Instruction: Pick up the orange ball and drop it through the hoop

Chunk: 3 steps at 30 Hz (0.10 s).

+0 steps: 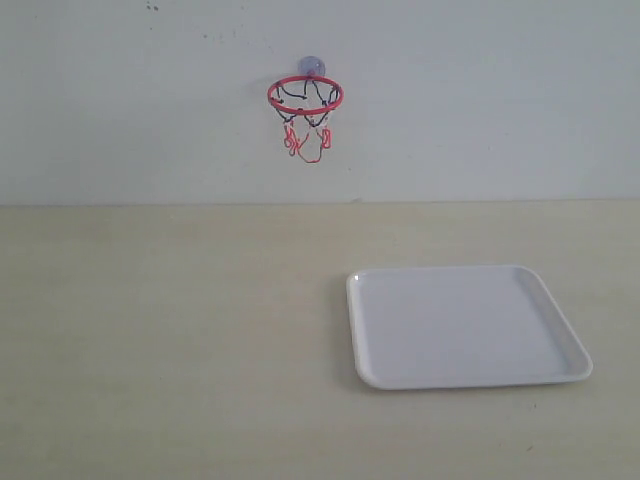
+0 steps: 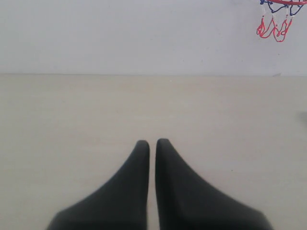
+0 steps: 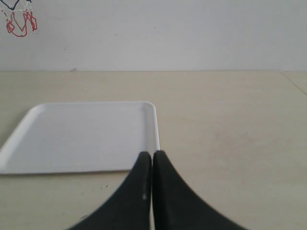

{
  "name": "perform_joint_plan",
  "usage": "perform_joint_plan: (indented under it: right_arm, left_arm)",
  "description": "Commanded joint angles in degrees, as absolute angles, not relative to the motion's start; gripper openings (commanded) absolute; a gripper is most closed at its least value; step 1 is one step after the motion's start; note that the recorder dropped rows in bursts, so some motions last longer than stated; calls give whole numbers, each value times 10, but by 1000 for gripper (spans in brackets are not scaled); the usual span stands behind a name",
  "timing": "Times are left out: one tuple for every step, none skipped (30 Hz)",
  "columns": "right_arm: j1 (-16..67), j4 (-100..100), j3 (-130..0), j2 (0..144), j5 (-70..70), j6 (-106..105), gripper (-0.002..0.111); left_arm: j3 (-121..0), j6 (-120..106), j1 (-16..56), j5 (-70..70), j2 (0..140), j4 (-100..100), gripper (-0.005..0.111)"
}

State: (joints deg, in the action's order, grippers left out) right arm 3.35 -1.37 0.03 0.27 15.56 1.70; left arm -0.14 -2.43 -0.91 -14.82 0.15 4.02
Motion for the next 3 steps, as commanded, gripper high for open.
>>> perform_joint_plan:
  right_arm:
    - [34,-17,0,0,151,16,0]
    - [34,-17,0,0,151,16,0]
    - [34,-17,0,0,151,16,0]
  left_arm:
    - [0,-27,-11,-146,0,45,4]
    - [0,-27,-11,-146,0,45,4]
    - [0,-27,-11,-146,0,45,4]
